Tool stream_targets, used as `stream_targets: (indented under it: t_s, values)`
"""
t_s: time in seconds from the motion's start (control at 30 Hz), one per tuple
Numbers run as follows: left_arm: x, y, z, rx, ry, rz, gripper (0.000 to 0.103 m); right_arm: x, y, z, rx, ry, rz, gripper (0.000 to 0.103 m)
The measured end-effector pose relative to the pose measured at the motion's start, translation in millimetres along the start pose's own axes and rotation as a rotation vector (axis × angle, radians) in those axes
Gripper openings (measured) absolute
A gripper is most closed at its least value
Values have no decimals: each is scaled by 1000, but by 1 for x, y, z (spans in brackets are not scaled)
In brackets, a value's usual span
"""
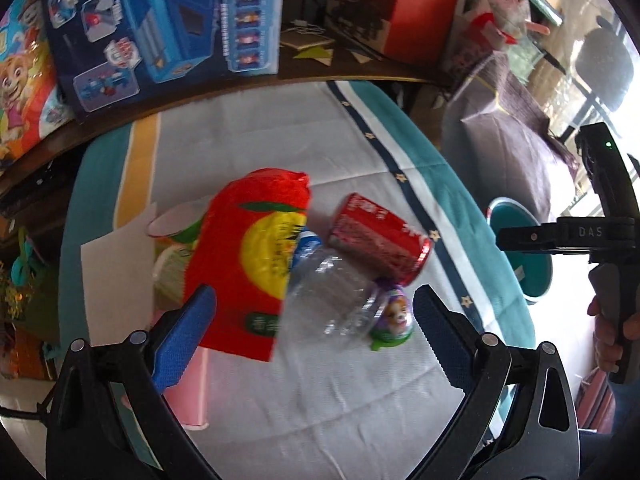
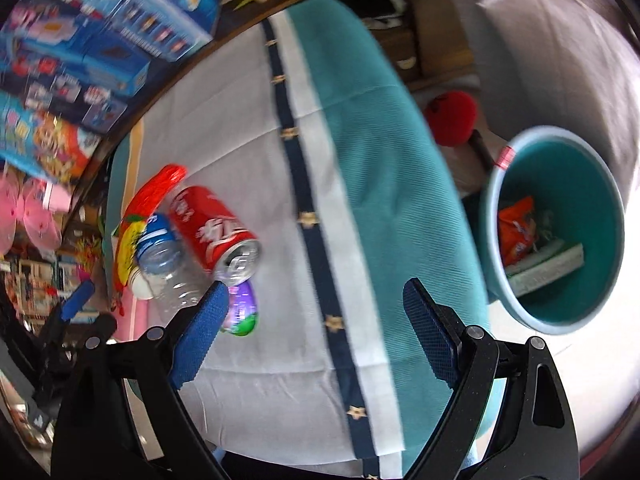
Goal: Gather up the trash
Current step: 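Move both tools back to the red chip bag and red cola can, then grasp the red chip bag with the left tool while the right tool grasps the cola can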
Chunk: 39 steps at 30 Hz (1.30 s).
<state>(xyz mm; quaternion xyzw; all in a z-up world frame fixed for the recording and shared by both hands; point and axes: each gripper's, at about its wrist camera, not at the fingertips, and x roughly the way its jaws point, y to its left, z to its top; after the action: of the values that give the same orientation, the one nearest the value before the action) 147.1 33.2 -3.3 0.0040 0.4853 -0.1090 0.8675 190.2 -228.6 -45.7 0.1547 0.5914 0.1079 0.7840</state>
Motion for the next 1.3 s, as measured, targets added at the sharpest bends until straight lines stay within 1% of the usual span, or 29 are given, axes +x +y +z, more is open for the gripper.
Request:
stream_targets:
  t_s: [0.1, 0.2, 0.3, 0.4, 0.5, 0.53, 0.73, 0.77, 0.8, 0.87, 0.9, 1.03, 1.1, 1.13, 1.17, 1.2, 1.27, 1.3]
  values:
    - [9, 25, 0, -35, 20, 22, 99, 11, 31, 7, -65, 5, -4, 85]
    - [19, 40, -3, -51, 51, 36, 99, 23, 57, 15, -136, 6, -17, 85]
    - [25, 46, -1, -60, 52, 30, 99, 36, 79, 24, -192, 20, -27, 84]
    - [29, 52, 0, -57, 56, 29, 99, 50, 92, 31, -235, 44, -33, 82]
    - [33, 56, 2, -56, 62, 26, 99, 66, 101, 37, -267, 72, -39, 76]
    - [35, 57, 4, -56, 65, 24, 99, 71, 103, 39, -271, 81, -40, 74]
    - [48, 60, 11, -55, 89, 6, 99, 93, 97, 43, -276, 128, -36, 74]
    - [50, 59, 12, -49, 92, 4, 99, 95, 95, 42, -273, 132, -34, 72]
    - [52, 56, 14, -41, 95, 2, 99, 96, 93, 42, -265, 135, -15, 66]
    - [57, 50, 17, -21, 102, -1, 99, 90, 89, 42, -256, 114, 7, 56]
    - [60, 47, 18, -12, 107, 0, 99, 87, 86, 43, -249, 109, 4, 53]
    - [68, 35, 25, 26, 103, -9, 99, 81, 64, 41, -192, 100, 6, 53]
    - [69, 32, 27, 28, 87, -31, 98, 77, 55, 39, -166, 97, 25, 53]
    - [69, 31, 27, 25, 81, -40, 93, 76, 51, 37, -157, 97, 30, 53]
    - [70, 30, 27, 24, 79, -47, 84, 75, 48, 36, -152, 98, 37, 53]
    - [69, 30, 26, 13, 76, -72, 80, 74, 46, 36, -148, 99, 42, 53]
    - [67, 29, 27, -3, 73, -82, 61, 73, 42, 36, -141, 96, 53, 53]
    - [66, 29, 27, -12, 68, -93, 56, 72, 41, 36, -134, 95, 57, 53]
